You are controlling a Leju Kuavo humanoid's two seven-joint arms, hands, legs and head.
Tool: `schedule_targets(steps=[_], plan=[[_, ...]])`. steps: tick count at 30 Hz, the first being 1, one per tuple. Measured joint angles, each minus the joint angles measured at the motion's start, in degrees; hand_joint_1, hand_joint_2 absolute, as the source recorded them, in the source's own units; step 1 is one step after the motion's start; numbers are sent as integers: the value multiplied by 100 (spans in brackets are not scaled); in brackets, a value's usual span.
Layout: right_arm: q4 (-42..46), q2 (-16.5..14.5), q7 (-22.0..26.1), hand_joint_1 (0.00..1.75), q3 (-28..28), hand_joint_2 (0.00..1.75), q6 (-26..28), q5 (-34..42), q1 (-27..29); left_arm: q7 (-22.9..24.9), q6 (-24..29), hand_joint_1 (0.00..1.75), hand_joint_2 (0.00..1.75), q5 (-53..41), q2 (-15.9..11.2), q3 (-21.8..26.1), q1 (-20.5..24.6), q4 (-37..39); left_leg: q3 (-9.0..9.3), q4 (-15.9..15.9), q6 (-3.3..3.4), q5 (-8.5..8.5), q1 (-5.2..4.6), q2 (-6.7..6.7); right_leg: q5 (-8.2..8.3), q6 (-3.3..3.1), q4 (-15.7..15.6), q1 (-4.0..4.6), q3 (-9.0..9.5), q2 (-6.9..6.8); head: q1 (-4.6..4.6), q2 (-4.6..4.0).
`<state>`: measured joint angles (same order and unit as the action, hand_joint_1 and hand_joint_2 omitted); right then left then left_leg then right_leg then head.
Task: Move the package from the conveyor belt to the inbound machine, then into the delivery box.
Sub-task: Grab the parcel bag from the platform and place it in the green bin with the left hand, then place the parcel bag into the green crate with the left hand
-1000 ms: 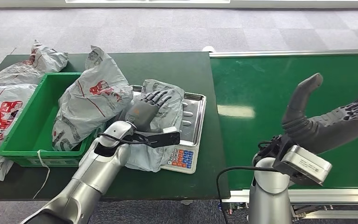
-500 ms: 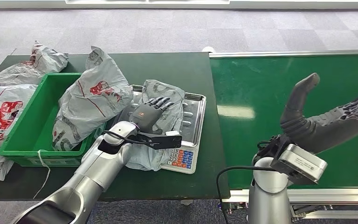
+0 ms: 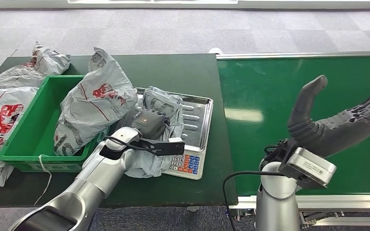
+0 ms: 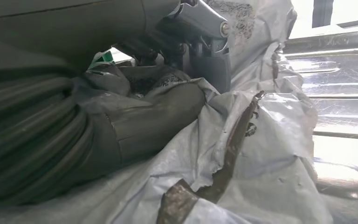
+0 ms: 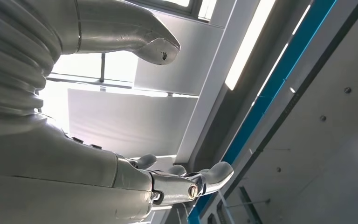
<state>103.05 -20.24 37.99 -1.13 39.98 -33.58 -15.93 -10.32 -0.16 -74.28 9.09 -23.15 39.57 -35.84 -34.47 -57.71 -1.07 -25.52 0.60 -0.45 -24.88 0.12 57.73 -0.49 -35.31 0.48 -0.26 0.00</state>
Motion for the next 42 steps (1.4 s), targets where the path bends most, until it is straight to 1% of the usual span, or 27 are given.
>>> schedule_targets(steps=[3,5,6,8,10,11,12,14,18,20,21,22,23,24,25,26,27,28,29,30,31,32,35,37,39,41,42], plan=[[-2,0,-1,0,-1,175,0,-1,0,-16,97,175,175,13,-22,1,5,2,0,0,0,0,0,0,0,0,0,0,0,0,0,0],[2,0,-2,0,-1,175,0,-4,3,-10,462,175,175,40,-41,14,-27,-66,0,0,0,0,0,0,0,0,0,0,-2,0,-1,0],[9,0,-2,0,-1,175,0,-3,8,-5,834,175,175,92,-49,35,-64,-149,-1,0,-1,1,0,0,0,0,0,0,-4,1,0,0],[49,2,-3,0,1,175,1,10,27,-73,1991,175,175,462,-52,160,-177,-483,-4,0,-2,3,0,1,1,0,0,0,-8,1,0,0],[99,5,8,0,4,175,2,50,54,-244,3102,175,175,1069,-30,410,-277,-966,-5,0,-2,3,0,1,0,0,0,0,-8,2,1,0],[114,8,30,0,5,175,2,82,67,-333,3464,175,175,1352,-19,556,-326,-1246,-5,0,-2,1,0,3,0,0,0,0,-8,4,1,0],[120,10,62,0,7,175,2,123,79,-436,3687,175,175,1583,-11,700,-391,-1532,-4,0,-1,0,0,5,0,0,0,0,-8,7,0,0],[121,17,129,0,10,175,2,204,102,-789,3931,175,175,2015,29,1040,-582,-2171,-5,0,0,-2,0,10,-1,-1,0,0,-12,13,0,0],[121,27,193,0,12,175,2,263,134,-1784,4022,175,175,2708,265,1946,-947,-3308,-8,0,0,-2,1,11,-3,-1,0,1,-14,14,1,0],[120,28,197,0,12,175,2,264,140,-2271,4024,175,175,2728,427,2489,-1045,-3766,-9,1,0,-2,1,12,-3,-1,0,1,-14,14,1,0],[120,28,197,0,12,175,2,264,143,-2459,4024,175,175,2559,518,2779,-1067,-3959,-9,1,0,-2,1,11,-3,-1,0,1,-14,13,0,0],[119,28,197,0,12,175,2,263,144,-2530,4025,175,175,2246,600,3072,-1075,-4126,-9,1,1,-2,1,11,-3,-1,0,1,-14,12,1,0],[119,29,190,0,12,175,2,249,144,-2410,4025,175,175,1740,654,3346,-1069,-4242,-6,1,1,-2,0,10,-3,-1,0,0,-13,12,1,0],[120,30,176,0,12,175,2,224,144,-2029,4025,175,175,1083,636,3544,-1046,-4248,-3,1,1,-2,0,10,-3,-1,-1,0,-12,11,0,0],[120,30,154,0,12,175,2,190,144,-1398,4019,175,175,296,560,3645,-1012,-4161,0,1,0,-1,0,11,-3,-2,-1,0,-10,11,1,0],[121,31,129,0,12,175,2,156,145,-550,4014,175,175,-428,412,3627,-982,-4004,1,1,-1,0,1,12,-1,-5,-1,0,-12,13,-2,0],[121,31,108,0,13,175,3,133,147,377,4011,175,175,-931,247,3521,-953,-3835,0,1,-4,2,4,17,3,-8,-1,1,-14,18,-2,0],[122,31,92,0,15,175,3,120,150,1295,4008,175,175,-1204,109,3379,-935,-3695,-2,1,-6,3,7,22,6,-11,-1,3,-18,24,-2,0],[125,31,85,0,16,175,3,113,154,2066,4010,175,175,-1270,-10,3243,-921,-3590,-3,1,-9,5,9,26,10,-13,0,4,-21,30,-3,0],[129,31,83,0,18,175,3,109,157,2584,3988,175,175,-1269,-90,3145,-898,-3509,-3,1,-10,7,10,29,11,-13,0,6,-21,34,-1,0],[133,31,84,0,19,175,2,105,158,2860,3898,175,175,-1268,-184,3048,-867,-3409,-2,1,-11,8,10,27,11,-13,0,8,-21,34,-1,0],[136,32,90,0,19,175,2,103,159,2983,3726,175,175,-1267,-280,2928,-809,-3268,-2,1,-11,9,10,24,10,-13,0,8,-20,33,-1,0],[138,32,129,0,12,175,1,113,157,3206,2973,175,175,-1262,-595,2441,-429,-2464,-7,0,-8,12,9,9,11,-12,0,8,-13,15,-1,0],[138,32,162,0,2,175,0,121,154,3290,2779,175,175,-1256,-748,2269,-151,-1773,-7,1,-8,13,9,14,15,-11,1,8,-14,19,0,0],[138,31,184,0,-6,175,0,122,153,3287,2781,90,175,-1250,-869,2248,96,-1122,-6,1,-9,13,9,30,21,-11,2,7,-18,36,0,0],[138,32,187,0,-12,175,0,122,153,3402,2789,3,87,-1246,-990,2250,309,-545,-5,1,-9,13,9,38,24,-12,2,7,-21,45,-1,0],[138,32,180,0,-14,175,0,120,153,3519,2812,0,44,-1245,-1046,2257,392,-307,-5,1,-9,13,10,38,23,-12,2,7,-21,45,-1,0]])
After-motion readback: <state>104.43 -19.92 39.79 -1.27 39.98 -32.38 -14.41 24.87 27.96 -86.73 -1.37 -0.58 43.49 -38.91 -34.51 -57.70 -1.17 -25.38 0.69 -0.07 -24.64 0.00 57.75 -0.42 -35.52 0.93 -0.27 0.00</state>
